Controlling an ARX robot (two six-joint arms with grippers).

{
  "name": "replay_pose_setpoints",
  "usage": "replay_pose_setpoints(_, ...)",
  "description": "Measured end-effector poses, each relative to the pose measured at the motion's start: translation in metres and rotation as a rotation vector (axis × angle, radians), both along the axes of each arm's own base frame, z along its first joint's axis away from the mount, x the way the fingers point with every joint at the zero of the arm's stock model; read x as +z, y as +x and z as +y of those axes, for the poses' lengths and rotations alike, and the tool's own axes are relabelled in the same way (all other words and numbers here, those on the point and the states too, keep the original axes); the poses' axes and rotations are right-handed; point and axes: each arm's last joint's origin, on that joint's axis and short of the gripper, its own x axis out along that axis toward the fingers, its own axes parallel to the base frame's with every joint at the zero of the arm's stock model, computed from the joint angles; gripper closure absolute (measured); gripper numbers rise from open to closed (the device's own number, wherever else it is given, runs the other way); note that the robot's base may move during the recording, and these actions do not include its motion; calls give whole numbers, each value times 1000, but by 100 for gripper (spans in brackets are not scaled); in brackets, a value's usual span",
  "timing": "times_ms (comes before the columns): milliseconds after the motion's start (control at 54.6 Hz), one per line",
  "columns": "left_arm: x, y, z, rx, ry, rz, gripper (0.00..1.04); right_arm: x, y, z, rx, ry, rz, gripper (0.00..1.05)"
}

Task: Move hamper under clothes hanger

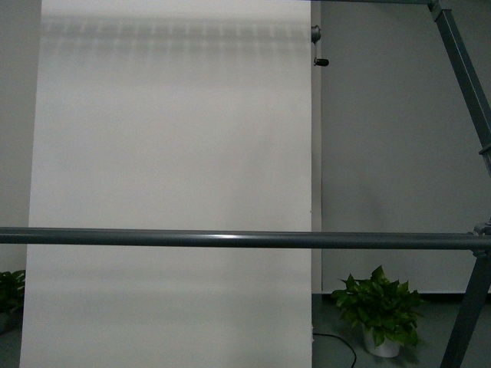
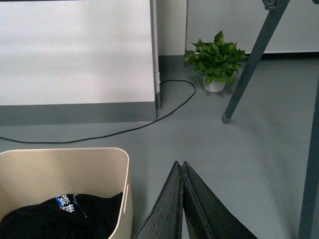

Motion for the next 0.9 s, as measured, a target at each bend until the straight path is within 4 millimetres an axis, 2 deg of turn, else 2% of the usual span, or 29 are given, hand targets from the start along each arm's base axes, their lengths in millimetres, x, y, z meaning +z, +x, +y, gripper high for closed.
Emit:
replay_pose_setpoints(366, 6, -21, 0, 0, 1, -18, 101, 2, -23, 0, 0, 0, -9, 102)
replay_pose_setpoints(898, 9, -39, 0, 0, 3, -31, 101, 6, -41, 0, 0, 0, -23, 102)
